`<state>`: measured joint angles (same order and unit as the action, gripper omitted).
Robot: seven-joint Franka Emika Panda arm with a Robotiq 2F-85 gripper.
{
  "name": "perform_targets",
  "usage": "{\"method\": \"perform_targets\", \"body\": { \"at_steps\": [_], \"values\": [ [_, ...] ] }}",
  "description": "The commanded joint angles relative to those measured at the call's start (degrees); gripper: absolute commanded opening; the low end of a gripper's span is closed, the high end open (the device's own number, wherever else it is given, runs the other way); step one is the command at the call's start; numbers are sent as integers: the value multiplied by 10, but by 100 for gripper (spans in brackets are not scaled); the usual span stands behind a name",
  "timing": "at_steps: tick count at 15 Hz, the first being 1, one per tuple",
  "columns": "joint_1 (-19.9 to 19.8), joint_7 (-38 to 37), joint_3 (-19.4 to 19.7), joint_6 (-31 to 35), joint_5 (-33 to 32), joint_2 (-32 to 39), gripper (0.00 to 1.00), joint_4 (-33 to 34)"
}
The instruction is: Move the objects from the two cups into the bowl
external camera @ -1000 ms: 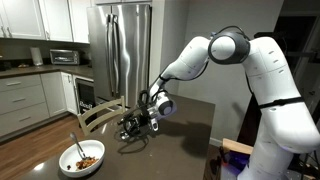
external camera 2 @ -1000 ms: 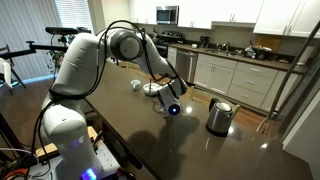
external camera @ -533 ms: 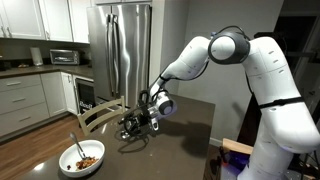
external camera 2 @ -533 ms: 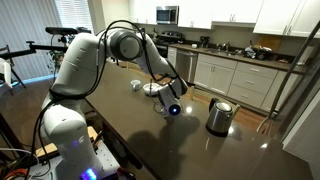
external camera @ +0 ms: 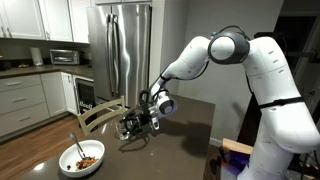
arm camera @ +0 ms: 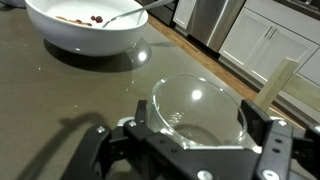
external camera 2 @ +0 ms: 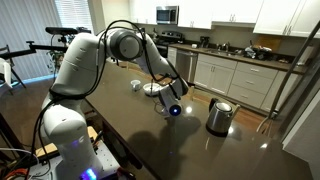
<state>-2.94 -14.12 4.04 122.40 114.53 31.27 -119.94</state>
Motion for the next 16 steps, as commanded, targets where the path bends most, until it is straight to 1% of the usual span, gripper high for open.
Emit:
{"method": "perform_targets", "body": {
  "at_steps": [1, 5, 10, 12, 16],
  "values": [
    [1, -11, 0, 23, 10, -14, 100, -8],
    [9, -16, 0, 60, 2, -30, 100, -13],
    [30, -24, -6, 139, -21, -75, 100, -22],
    [40, -35, -11, 170, -36, -94, 100, -27],
    [59, -69, -25, 228, -85, -134, 100, -42]
  ]
}}
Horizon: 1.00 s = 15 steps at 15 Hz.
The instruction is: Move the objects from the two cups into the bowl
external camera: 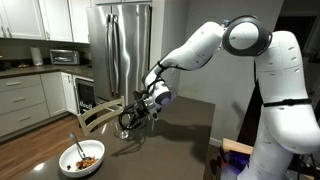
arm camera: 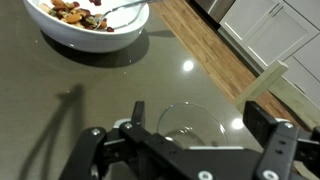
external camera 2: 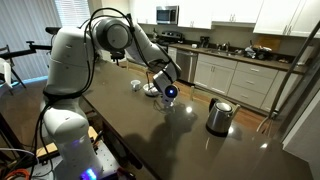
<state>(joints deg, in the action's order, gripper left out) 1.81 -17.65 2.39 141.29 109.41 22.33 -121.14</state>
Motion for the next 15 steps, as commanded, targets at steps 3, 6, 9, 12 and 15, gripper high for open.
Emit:
{"method": "perform_targets", "body": {
  "at_steps": [3, 6, 9, 12, 15],
  "values": [
    [25, -36, -21, 75, -66, -74, 100, -44],
    [39, -15, -35, 102, -92, -100, 100, -57],
    [54, 18, -51, 122, -114, -127, 100, -65],
    [63, 69, -65, 121, -137, -147, 100, -70],
    [68, 120, -79, 114, -154, -160, 100, -72]
  ]
}}
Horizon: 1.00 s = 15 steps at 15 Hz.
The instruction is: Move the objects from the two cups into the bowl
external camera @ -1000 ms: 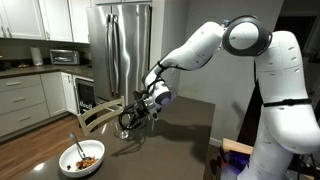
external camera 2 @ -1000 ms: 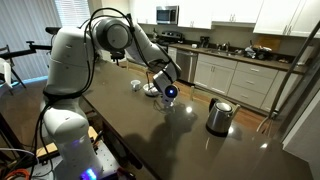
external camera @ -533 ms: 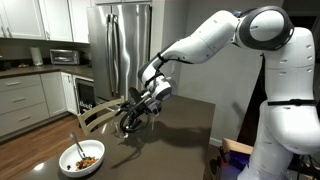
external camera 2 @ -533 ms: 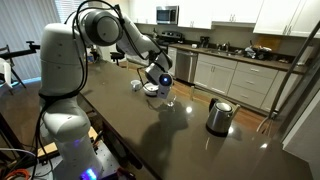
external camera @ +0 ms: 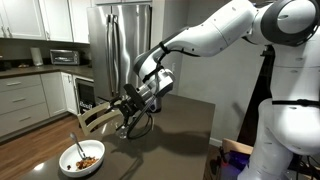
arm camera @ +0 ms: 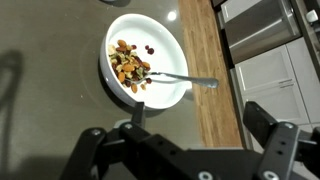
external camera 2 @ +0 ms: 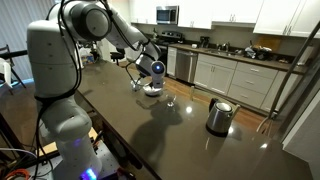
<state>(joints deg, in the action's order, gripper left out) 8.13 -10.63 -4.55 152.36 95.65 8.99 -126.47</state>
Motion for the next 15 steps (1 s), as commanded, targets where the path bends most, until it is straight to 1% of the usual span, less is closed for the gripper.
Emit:
{"method": "perform_targets", "body": {
  "at_steps": [1, 8, 10, 12, 14, 15],
  "values": [
    [7, 68, -13, -1, -20, -26, 100, -18],
    [30, 197, -40, -22, -56, 4, 100, -1],
    [36, 215, -48, -28, -63, 13, 100, 2],
    [40, 225, -56, -35, -43, 23, 100, 8],
    [41, 218, -61, -49, -28, 33, 100, 14],
    [40, 206, -62, -67, -23, 37, 100, 17]
  ]
}}
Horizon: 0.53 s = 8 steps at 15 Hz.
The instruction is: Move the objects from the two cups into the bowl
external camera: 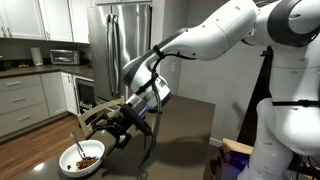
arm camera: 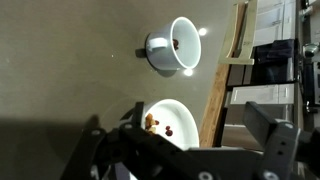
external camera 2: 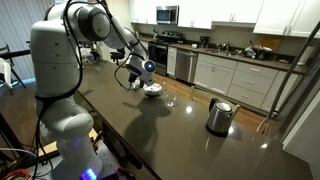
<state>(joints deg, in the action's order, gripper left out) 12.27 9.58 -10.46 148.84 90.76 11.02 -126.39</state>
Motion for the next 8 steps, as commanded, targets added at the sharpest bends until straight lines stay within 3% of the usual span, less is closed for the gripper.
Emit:
{"method": "perform_targets", "body": {
  "at_steps": [1, 8],
  "values": [
    [-3, -2, -3, -46, 35, 20, 100, 20],
    [-7, -63, 5, -154, 112, 78, 100, 54]
  ]
}}
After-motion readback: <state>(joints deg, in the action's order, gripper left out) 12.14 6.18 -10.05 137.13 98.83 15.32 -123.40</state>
